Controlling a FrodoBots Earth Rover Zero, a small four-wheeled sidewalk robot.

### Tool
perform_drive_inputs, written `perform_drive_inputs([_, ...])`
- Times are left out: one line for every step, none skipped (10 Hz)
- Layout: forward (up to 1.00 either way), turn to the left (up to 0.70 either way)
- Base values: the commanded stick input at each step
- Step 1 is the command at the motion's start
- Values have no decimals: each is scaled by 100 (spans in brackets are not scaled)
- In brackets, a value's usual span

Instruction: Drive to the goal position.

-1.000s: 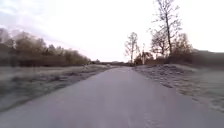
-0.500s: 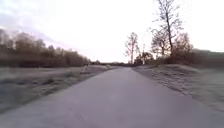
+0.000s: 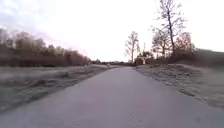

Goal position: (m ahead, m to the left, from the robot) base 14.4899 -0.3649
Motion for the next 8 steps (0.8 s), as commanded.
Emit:
perform_drive_inputs([100,0])
perform_drive_inputs([100,-7])
perform_drive_inputs([100,-13])
perform_drive_inputs([100,-20])
perform_drive_inputs([100,-22])
perform_drive_inputs([100,-6])
perform_drive_inputs([100,1])
perform_drive_inputs([100,1])
